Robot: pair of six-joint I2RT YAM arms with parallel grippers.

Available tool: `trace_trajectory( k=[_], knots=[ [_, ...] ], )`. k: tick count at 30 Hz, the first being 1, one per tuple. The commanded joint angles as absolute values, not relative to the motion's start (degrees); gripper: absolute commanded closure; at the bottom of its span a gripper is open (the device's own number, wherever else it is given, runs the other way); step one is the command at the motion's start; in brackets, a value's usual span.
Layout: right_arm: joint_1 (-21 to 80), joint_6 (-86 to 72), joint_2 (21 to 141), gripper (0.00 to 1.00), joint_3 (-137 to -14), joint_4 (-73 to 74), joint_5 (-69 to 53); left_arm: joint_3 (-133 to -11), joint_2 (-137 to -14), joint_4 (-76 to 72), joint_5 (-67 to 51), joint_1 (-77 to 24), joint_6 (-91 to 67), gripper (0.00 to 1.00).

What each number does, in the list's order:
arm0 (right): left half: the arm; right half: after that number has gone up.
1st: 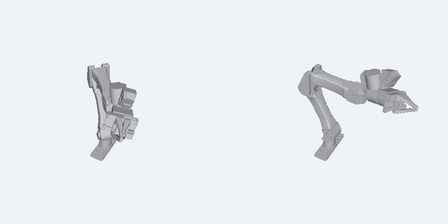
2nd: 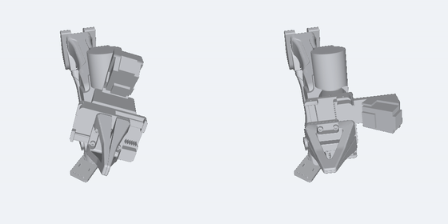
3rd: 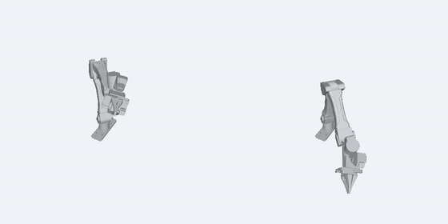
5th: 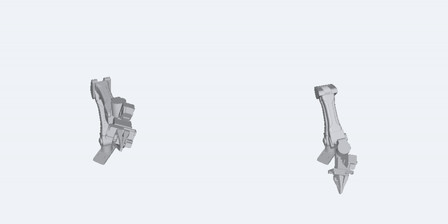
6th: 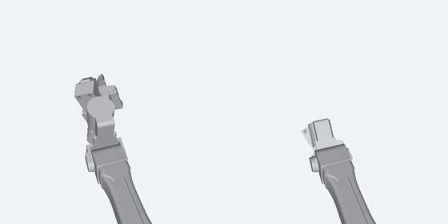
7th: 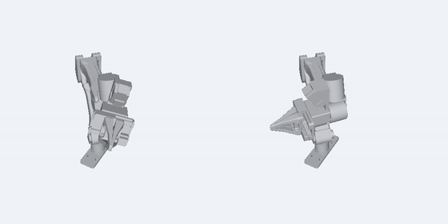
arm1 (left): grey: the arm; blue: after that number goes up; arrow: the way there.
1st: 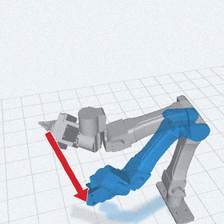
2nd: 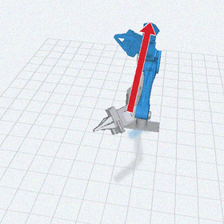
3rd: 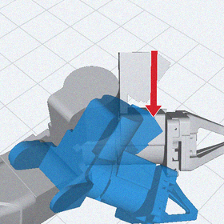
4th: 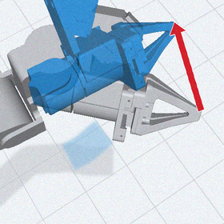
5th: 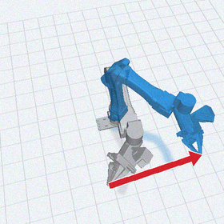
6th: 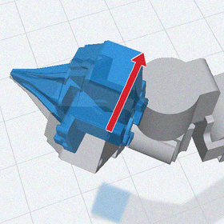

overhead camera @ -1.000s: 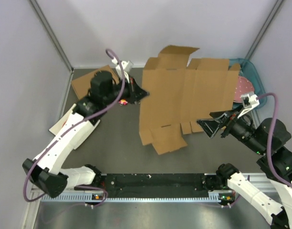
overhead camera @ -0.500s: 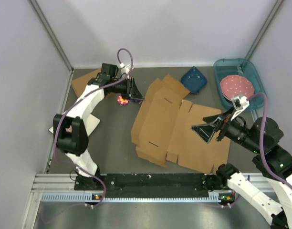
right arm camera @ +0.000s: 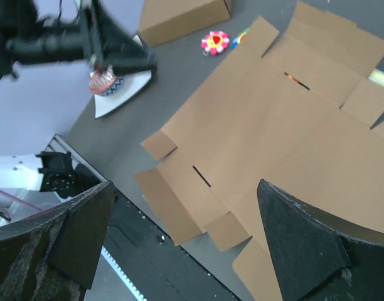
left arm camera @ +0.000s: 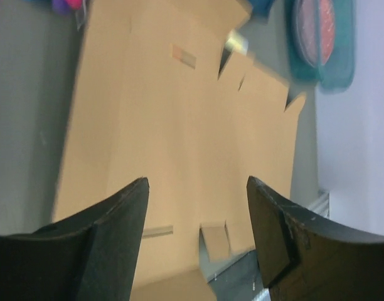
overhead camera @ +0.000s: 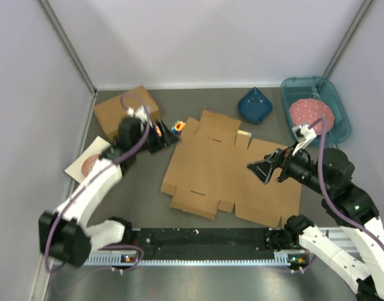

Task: Fold the paper box

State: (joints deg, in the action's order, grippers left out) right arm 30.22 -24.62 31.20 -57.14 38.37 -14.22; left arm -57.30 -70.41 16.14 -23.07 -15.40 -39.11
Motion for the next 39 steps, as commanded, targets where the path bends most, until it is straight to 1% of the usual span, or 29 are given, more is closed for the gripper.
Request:
trace_trajectory(
  k=[1, 2, 3, 4, 5, 6, 8, 12, 16, 17, 22, 26, 28, 31, 32, 36, 39],
  knots=[
    [30.2, -25.0, 33.1, 0.04, -55.6, 34.5, -13.0, -40.5, -57.5, 15.7, -2.0, -26.3, -53.3, 0.28],
    [30.3, -25.3, 33.3, 0.04, -55.3, 34.3, -12.9, -37.6, -52.3, 17.1, -0.5, -28.5, -57.6, 0.23],
    [30.3, -25.5, 33.4, 0.04, -54.8, 33.9, -12.8, -33.6, -49.6, 18.7, 4.4, -29.0, -58.9, 0.23],
    [30.2, -25.7, 33.3, 0.04, -54.5, 33.8, -13.0, -32.2, -47.1, 21.0, 6.7, -29.2, -59.9, 0.23],
    [30.3, -25.9, 33.3, 0.04, -54.1, 33.8, -12.9, -31.5, -43.0, 23.3, 8.9, -29.2, -61.8, 0.13],
    [30.2, -26.2, 33.2, 0.04, -53.4, 33.6, -12.7, -30.2, -41.4, 24.8, 12.4, -29.2, -62.0, 0.11],
    [30.3, -26.6, 33.1, 0.04, -52.8, 33.0, -12.4, -29.7, -37.9, 28.3, 14.4, -29.2, -61.9, 0.08],
    [30.3, -27.3, 32.9, 0.04, -51.6, 32.3, -12.5, -25.9, -36.3, 27.3, 14.2, -29.2, -61.3, 0.04],
    [30.3, -27.7, 32.3, 0.04, -50.8, 32.1, -12.3, -17.9, -40.0, 17.6, 5.2, -29.2, -61.8, 0.04],
    [30.3, -27.7, 32.3, 0.04, -50.6, 32.1, -12.2, -16.8, -41.0, 12.8, 3.5, -29.2, -62.2, 0.04],
    [30.3, -27.9, 31.0, 0.04, -49.8, 32.4, -12.0, -13.6, -46.7, 2.7, 0.3, -29.2, -62.4, 0.10],
    [30.3, -27.9, 30.2, 0.04, -49.6, 33.0, -11.6, -13.2, -49.2, -4.2, -1.6, -29.2, -59.8, 0.12],
    [30.3, -27.9, 30.3, 0.04, -49.3, 33.0, -11.6, -13.1, -52.3, -8.7, -3.7, -29.2, -59.1, 0.15],
    [30.3, -27.8, 30.3, 0.04, -49.2, 33.3, -11.3, -13.2, -57.4, -12.6, -7.5, -29.2, -58.6, 0.27],
    [30.3, -27.7, 30.3, 0.04, -49.2, 33.3, -11.3, -13.1, -58.4, -13.0, -8.0, -29.2, -58.4, 0.37],
    [30.2, -27.6, 30.4, 0.04, -49.6, 33.7, -11.1, -12.0, -60.2, -15.0, -9.6, -29.2, -57.0, 0.67],
    [30.3, -27.5, 30.4, 0.04, -50.0, 34.0, -10.9, -13.5, -57.2, -14.6, -11.4, -29.2, -54.8, 0.78]
  ],
)
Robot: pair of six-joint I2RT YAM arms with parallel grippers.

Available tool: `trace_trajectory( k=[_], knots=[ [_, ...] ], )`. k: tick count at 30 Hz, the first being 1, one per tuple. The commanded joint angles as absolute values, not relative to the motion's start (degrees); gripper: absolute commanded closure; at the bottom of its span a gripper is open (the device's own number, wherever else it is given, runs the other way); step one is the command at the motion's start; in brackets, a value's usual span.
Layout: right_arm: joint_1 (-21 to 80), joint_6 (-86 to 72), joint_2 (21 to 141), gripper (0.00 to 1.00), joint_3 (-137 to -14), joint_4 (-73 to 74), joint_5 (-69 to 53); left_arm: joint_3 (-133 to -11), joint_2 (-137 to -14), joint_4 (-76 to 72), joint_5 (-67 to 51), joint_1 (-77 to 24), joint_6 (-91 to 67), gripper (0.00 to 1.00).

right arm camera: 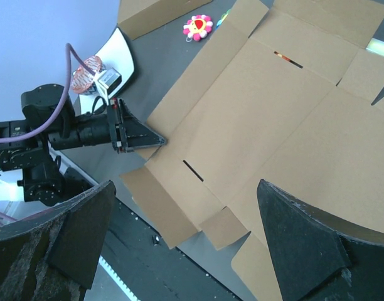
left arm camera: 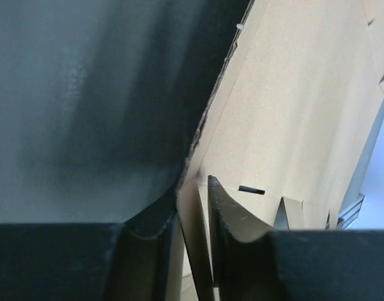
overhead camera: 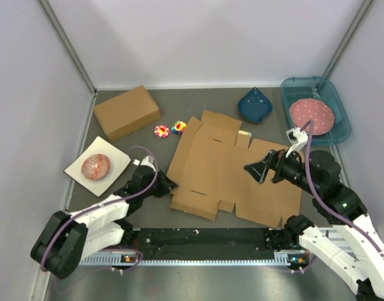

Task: Fold the paper box

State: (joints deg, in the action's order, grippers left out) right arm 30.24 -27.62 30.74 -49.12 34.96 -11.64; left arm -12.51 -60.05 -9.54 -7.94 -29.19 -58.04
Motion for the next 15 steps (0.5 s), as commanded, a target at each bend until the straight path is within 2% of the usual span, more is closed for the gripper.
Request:
trace_trajectory(
  k=[1, 6, 8, 15],
  knots=[
    [30.3, -27.4, 30.3, 0.04, -50.3, 34.2, -10.8, -14.7, -55.0, -13.6, -11.7, -29.2, -52.8, 0.80],
    [30.2, -25.8, 31.3, 0.04, -54.2, 35.4, -10.0, -28.3, -47.6, -2.0, -6.2, -29.2, -45.3, 0.91],
    [30.3, -25.1, 32.1, 0.04, -56.0, 35.9, -9.8, -32.9, -46.1, -1.7, -8.2, -28.8, -41.6, 1.00],
    [30.3, -23.9, 32.1, 0.04, -63.7, 38.2, -9.3, -62.4, -54.2, 5.3, -23.3, -27.9, -36.3, 1.00]
  ],
)
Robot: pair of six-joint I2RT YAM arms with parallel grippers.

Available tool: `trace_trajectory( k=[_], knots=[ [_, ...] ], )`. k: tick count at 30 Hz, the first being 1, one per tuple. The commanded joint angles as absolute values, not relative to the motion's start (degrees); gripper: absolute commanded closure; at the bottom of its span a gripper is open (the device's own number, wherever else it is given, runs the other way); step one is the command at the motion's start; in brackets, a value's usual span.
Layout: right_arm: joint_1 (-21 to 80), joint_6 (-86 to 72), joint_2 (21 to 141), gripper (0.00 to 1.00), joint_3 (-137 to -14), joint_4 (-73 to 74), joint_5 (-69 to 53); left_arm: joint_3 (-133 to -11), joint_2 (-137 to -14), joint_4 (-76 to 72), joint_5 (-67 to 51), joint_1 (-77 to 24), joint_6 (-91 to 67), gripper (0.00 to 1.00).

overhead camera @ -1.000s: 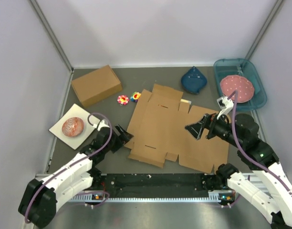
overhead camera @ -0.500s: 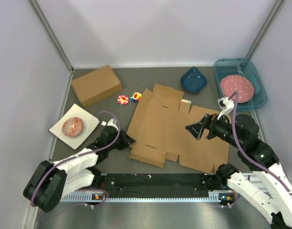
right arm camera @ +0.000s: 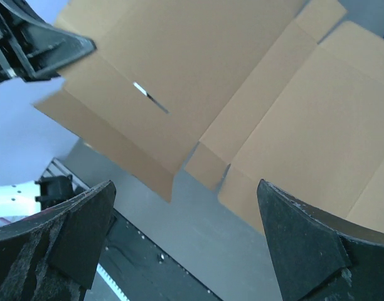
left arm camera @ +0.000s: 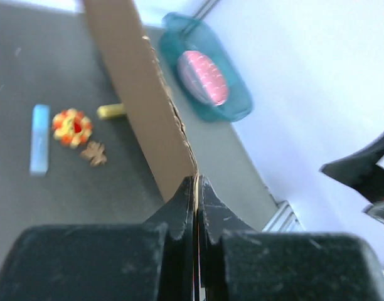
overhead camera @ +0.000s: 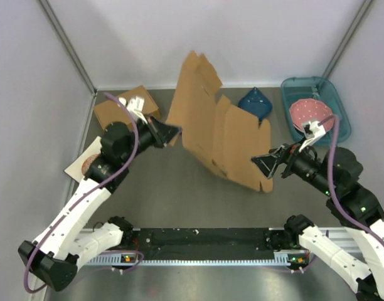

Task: Fold the paper box

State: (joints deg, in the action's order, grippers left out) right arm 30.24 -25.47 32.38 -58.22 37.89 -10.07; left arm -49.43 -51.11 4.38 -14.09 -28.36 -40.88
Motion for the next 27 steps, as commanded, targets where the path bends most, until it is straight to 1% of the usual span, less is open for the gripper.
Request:
trace_trajectory(
  k=[1, 2, 3, 4, 6, 7, 9, 13, 17, 18, 21, 22, 24, 25, 26, 27],
  knots=[
    [30.2, -24.0, 31.9, 0.04, -64.2, 38.6, -9.5, -64.8, -56.0, 6.1, -27.6, -27.9, -36.3, 1.00],
    [30.3, -23.9, 31.6, 0.04, -65.2, 38.8, -9.7, -67.0, -56.9, 7.0, -29.4, -27.9, -36.4, 1.00],
    [30.3, -24.0, 31.5, 0.04, -65.6, 38.9, -10.0, -71.9, -57.7, 8.2, -31.2, -27.9, -36.3, 1.00],
    [30.3, -24.0, 30.8, 0.04, -65.8, 39.2, -10.2, -74.2, -59.3, 9.2, -34.9, -27.9, -35.9, 1.00],
    [30.3, -24.2, 30.0, 0.04, -66.4, 39.5, -10.5, -79.6, -60.6, 11.7, -38.5, -27.9, -35.6, 1.00],
    [30.3, -24.2, 29.1, 0.04, -66.6, 39.5, -10.6, -80.8, -61.2, 11.9, -42.2, -27.9, -36.3, 1.00],
    [30.2, -24.4, 28.2, 0.04, -67.1, 39.7, -10.6, -83.1, -61.6, 11.1, -45.3, -27.9, -37.6, 1.00],
    [30.3, -24.9, 27.2, 0.04, -68.4, 39.9, -11.2, -84.1, -62.1, 5.0, -53.7, -27.9, -44.1, 1.00],
    [30.3, -25.2, 26.7, 0.04, -69.8, 40.4, -12.2, -85.6, -63.9, 5.3, -58.1, -27.4, -42.6, 1.00],
    [30.3, -25.2, 26.5, 0.04, -69.9, 40.6, -12.4, -85.8, -65.5, 6.0, -59.7, -26.8, -41.7, 1.00],
    [30.3, -25.3, 26.1, 0.04, -69.8, 40.9, -12.4, -83.9, -69.7, 6.4, -63.5, -20.9, -39.3, 1.00],
    [30.3, -25.2, 25.9, 0.04, -69.7, 41.1, -12.4, -82.5, -70.9, 0.0, -64.8, -16.1, -42.9, 1.00],
    [30.3, -24.9, 25.8, 0.04, -69.2, 41.3, -12.6, -76.0, -76.1, -12.2, -67.0, -11.9, -50.6, 1.00],
    [30.3, -24.8, 25.7, 0.04, -69.0, 41.5, -12.7, -74.5, -78.5, -18.2, -68.6, -9.2, -58.1, 0.98],
    [30.3, -24.4, 25.7, 0.04, -68.4, 41.6, -12.7, -73.0, -81.3, -27.0, -69.9, -8.5, -61.3, 0.97],
    [30.2, -24.3, 25.4, 0.04, -68.0, 41.7, -12.5, -72.8, -86.6, -30.4, -70.7, -8.1, -63.6, 0.92]
  ],
)
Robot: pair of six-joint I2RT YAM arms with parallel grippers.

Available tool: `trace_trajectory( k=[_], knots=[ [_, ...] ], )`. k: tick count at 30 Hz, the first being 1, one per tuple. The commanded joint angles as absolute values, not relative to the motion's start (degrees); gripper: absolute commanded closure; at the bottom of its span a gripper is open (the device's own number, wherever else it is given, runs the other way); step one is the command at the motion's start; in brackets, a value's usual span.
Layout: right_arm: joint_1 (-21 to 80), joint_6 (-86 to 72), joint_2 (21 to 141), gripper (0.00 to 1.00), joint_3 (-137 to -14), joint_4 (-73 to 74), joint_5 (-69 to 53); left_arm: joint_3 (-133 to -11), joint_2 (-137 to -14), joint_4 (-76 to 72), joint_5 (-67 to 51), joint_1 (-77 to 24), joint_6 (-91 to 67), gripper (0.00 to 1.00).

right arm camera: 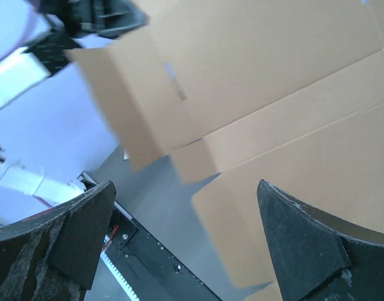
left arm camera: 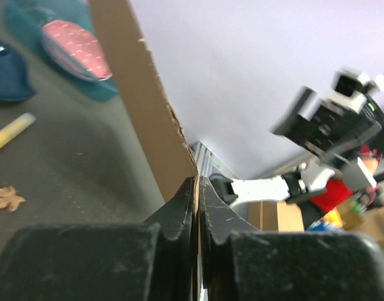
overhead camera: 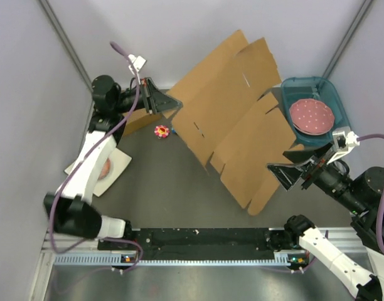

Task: Fold the paper box

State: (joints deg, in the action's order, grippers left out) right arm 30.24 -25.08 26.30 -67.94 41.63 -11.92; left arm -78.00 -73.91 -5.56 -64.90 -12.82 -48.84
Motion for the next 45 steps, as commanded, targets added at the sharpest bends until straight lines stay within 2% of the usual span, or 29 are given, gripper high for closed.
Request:
trace_trajectory(
  k=[1, 3, 6, 7, 9, 10, 13, 14, 15, 17, 21, 24, 25, 27, 31, 32, 34, 37, 38, 39, 40, 43, 45],
  knots=[
    [30.3, -24.2, 25.1, 0.04, -67.7, 41.7, -12.3, -72.8, -89.0, -31.9, -72.1, -7.9, -64.9, 0.89],
    [30.3, -24.1, 24.9, 0.04, -66.4, 41.8, -12.0, -72.4, -94.1, -32.3, -72.4, -7.6, -63.5, 0.80],
    [30.3, -24.3, 24.4, 0.04, -65.1, 42.0, -12.0, -71.5, -98.1, -29.8, -72.1, -7.5, -58.6, 0.74],
    [30.4, -24.2, 24.4, 0.03, -64.7, 42.1, -11.9, -71.5, -98.7, -28.8, -71.9, -7.6, -56.4, 0.68],
    [30.2, -23.9, 24.7, 0.03, -63.5, 42.0, -11.3, -72.6, -100.3, -21.2, -70.2, -7.4, -53.3, 0.56],
    [30.2, -23.7, 24.9, 0.03, -63.2, 42.0, -11.2, -73.5, -100.4, -16.7, -68.9, -7.2, -47.7, 0.45],
    [30.4, -23.4, 26.2, 0.03, -62.4, 41.9, -11.1, -77.7, -98.8, 2.1, -58.8, -6.6, -35.7, 0.30],
    [30.3, -23.3, 26.5, 0.03, -61.8, 41.9, -11.2, -78.7, -98.3, 5.7, -55.8, -6.5, -33.9, 0.19],
    [30.3, -23.2, 26.6, 0.03, -61.4, 41.9, -10.9, -78.4, -96.9, 7.3, -51.7, -6.2, -32.7, 0.03],
    [30.3, -23.5, 26.9, 0.03, -60.0, 41.2, -10.7, -77.1, -95.6, 10.8, -47.0, -5.7, -32.7, 0.01],
    [30.3, -23.6, 26.8, 0.03, -57.2, 39.3, -9.8, -70.6, -89.2, 14.9, -30.6, -5.7, -34.7, 0.01],
    [30.2, -23.7, 26.9, 0.03, -55.7, 38.6, -9.5, -59.9, -78.3, 10.7, -17.5, -8.0, -37.8, 0.01],
    [30.3, -23.6, 26.8, 0.03, -55.4, 38.5, -9.3, -57.4, -75.4, 9.9, -7.6, -9.1, -38.1, 0.01],
    [30.3, -23.6, 26.8, 0.03, -54.4, 38.2, -8.6, -50.8, -68.3, 7.1, 2.5, -12.4, -43.8, 0.01],
    [30.2, -24.2, 27.0, 0.03, -52.8, 37.1, -8.3, -38.6, -60.0, -2.9, 11.2, -12.7, -53.2, 0.01],
    [30.3, -24.3, 27.0, 0.03, -52.3, 36.8, -8.6, -34.4, -57.6, -4.9, 12.9, -12.6, -54.6, 0.01],
    [30.3, -24.7, 27.0, 0.04, -51.7, 36.4, -8.8, -33.3, -56.2, -8.1, 7.5, -11.9, -54.1, 0.01],
    [30.3, -24.7, 27.0, 0.04, -51.0, 36.1, -8.5, -38.6, -58.8, 4.6, -4.5, -12.2, -51.5, 0.01],
    [30.3, -24.8, 27.0, 0.04, -51.0, 35.9, -8.4, -37.7, -60.3, 5.0, -5.3, -13.0, -52.1, 0.01],
    [30.3, -24.9, 27.1, 0.04, -50.8, 35.6, -8.3, -35.9, -60.2, 4.2, -7.4, -13.8, -55.9, 0.01],
    [30.3, -24.9, 27.2, 0.04, -50.5, 35.4, -8.4, -28.9, -59.8, -5.4, -9.3, -13.8, -58.1, 0.01],
    [30.3, -24.9, 27.2, 0.04, -50.5, 35.3, -8.6, -18.8, -54.8, -17.1, -5.4, -16.4, -63.3, 0.01],
    [30.2, -24.6, 26.8, 0.04, -50.1, 35.2, -8.5, -19.7, -52.9, -13.6, 1.6, -20.4, -61.5, 0.01]
  ],
)
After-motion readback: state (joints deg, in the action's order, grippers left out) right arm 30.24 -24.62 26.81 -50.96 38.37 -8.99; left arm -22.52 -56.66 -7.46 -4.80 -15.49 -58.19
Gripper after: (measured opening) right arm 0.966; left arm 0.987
